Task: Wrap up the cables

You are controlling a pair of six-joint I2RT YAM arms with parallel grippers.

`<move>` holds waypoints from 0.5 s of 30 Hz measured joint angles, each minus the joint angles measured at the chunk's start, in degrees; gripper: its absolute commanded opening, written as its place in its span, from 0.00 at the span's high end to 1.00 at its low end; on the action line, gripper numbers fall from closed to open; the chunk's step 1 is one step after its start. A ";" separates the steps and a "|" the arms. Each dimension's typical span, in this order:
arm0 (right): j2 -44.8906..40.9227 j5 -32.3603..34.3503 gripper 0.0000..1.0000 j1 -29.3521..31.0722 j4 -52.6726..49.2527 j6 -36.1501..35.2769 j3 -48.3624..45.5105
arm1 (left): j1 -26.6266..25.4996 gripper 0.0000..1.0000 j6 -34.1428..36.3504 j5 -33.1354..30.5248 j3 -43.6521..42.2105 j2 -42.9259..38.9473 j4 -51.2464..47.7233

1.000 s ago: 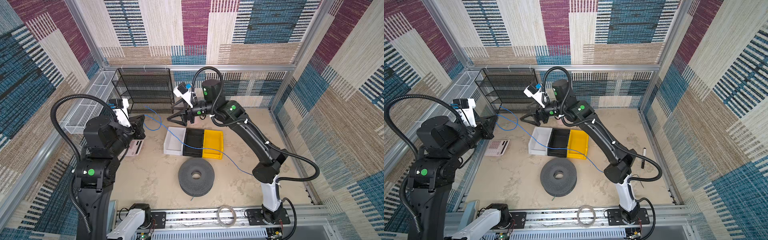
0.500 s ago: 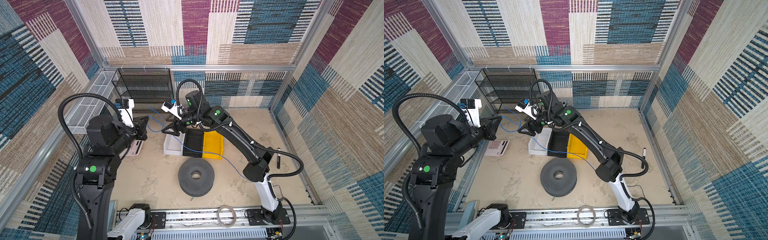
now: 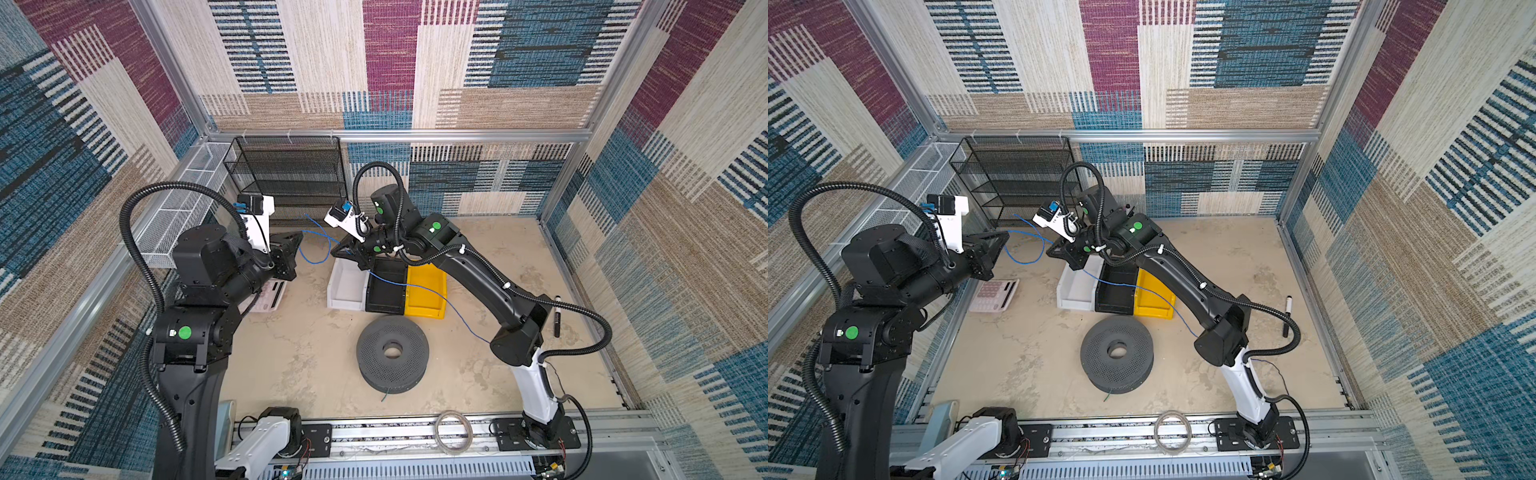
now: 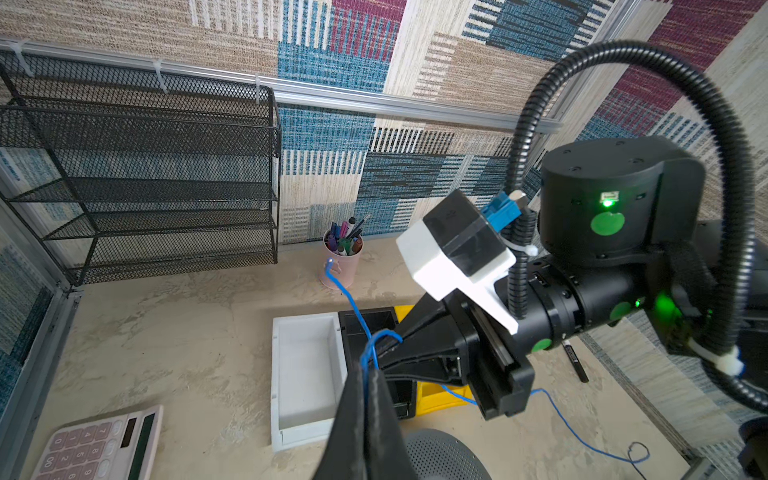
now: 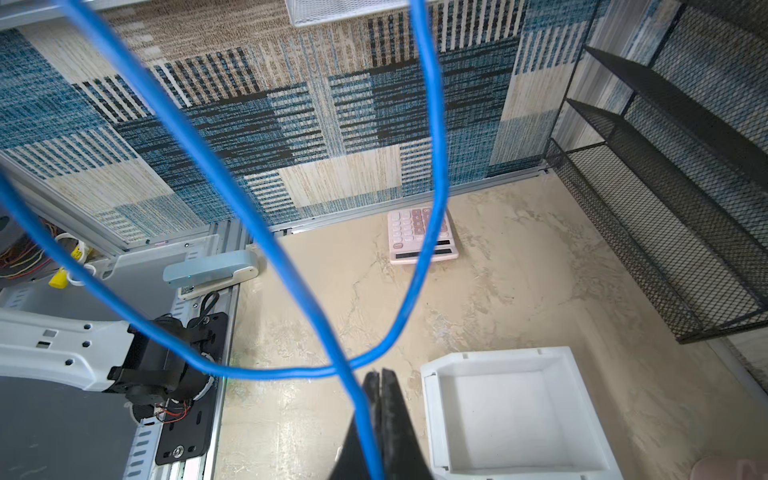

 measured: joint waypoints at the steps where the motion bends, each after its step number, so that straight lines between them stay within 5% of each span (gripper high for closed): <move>1: -0.20 0.44 1.00 -0.02 0.02 0.02 -0.09 | 0.00 0.78 0.07 0.26 0.44 0.35 -0.17; 3: -0.52 1.70 1.00 -0.09 0.17 -0.04 -0.13 | 0.00 0.45 0.24 1.38 1.53 1.20 -1.51; 9: -2.73 4.26 1.00 -2.38 0.20 0.02 -0.17 | -0.09 0.22 0.87 -1.09 5.14 2.29 -6.32; 15: -6.27 4.17 1.00 -6.80 0.42 5.22 -0.87 | 0.00 0.18 1.09 -1.97 6.45 0.87 -7.63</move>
